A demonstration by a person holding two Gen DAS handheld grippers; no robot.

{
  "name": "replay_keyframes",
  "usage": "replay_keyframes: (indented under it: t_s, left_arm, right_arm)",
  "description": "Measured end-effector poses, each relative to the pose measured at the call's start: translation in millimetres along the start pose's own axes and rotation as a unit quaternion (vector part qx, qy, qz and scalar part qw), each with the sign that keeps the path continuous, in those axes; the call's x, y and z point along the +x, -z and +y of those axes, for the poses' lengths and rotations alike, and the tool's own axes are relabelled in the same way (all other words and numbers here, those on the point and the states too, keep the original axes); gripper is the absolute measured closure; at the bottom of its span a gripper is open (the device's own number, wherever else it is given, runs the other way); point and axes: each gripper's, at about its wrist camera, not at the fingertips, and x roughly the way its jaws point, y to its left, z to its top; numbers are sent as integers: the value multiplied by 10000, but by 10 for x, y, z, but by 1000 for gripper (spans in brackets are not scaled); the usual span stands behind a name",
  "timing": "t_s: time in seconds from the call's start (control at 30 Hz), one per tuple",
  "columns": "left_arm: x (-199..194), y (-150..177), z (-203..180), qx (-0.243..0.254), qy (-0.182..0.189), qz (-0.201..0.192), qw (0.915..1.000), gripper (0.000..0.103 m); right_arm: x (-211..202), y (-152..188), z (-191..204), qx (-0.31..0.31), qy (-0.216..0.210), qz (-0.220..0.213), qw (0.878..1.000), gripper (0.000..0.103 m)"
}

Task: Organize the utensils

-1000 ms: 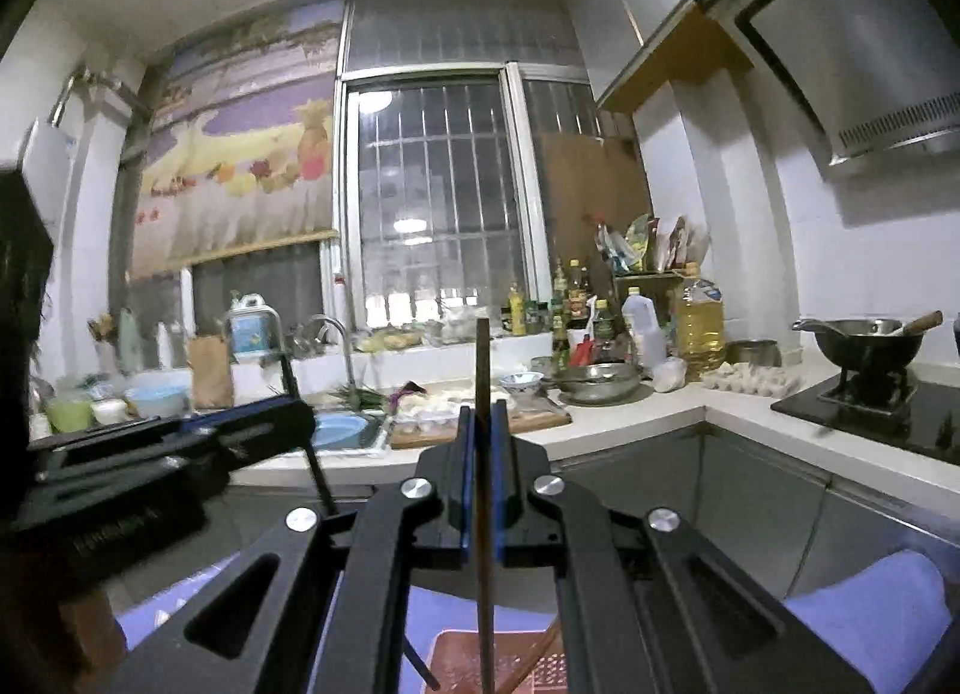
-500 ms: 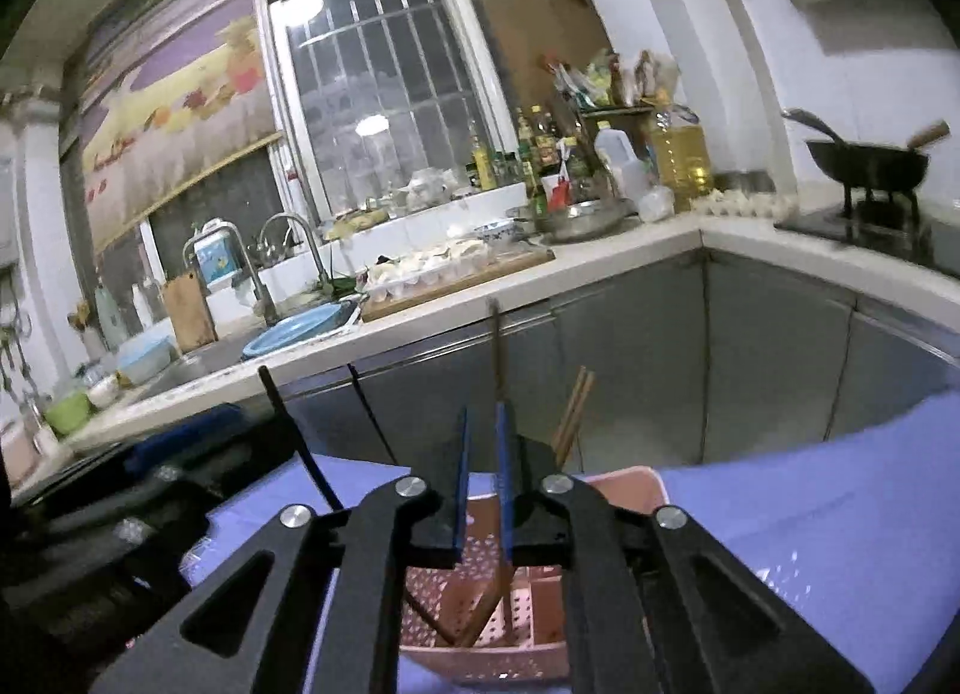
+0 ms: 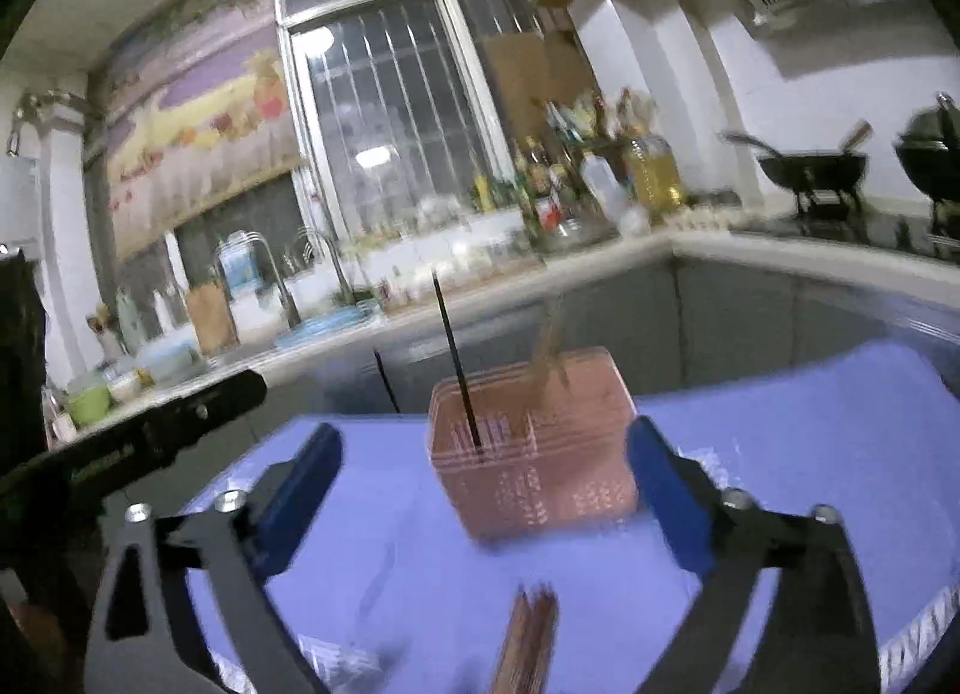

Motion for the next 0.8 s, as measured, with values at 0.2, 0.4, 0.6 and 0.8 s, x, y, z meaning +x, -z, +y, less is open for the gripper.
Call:
replay_keyframes:
  t_s: [0.2, 0.4, 0.6, 0.8]
  left_arm:
    - [121, 698, -3, 219, 93, 936, 9953, 59]
    - [281, 1150, 31, 38, 184, 1666, 9858, 59]
    - [319, 1241, 68, -78, 194, 1850, 9825, 59]
    - [367, 1252, 75, -130, 220, 1956, 9804, 59]
  right_arm:
    - [-80, 597, -234, 517, 124, 1037, 9932, 6]
    - [-104, 868, -305, 730, 363, 1544, 9846, 15]
    - [-121, 951, -266, 702, 332, 1603, 9840, 30]
    - [-149, 917, -365, 835, 732, 1368, 9844, 34]
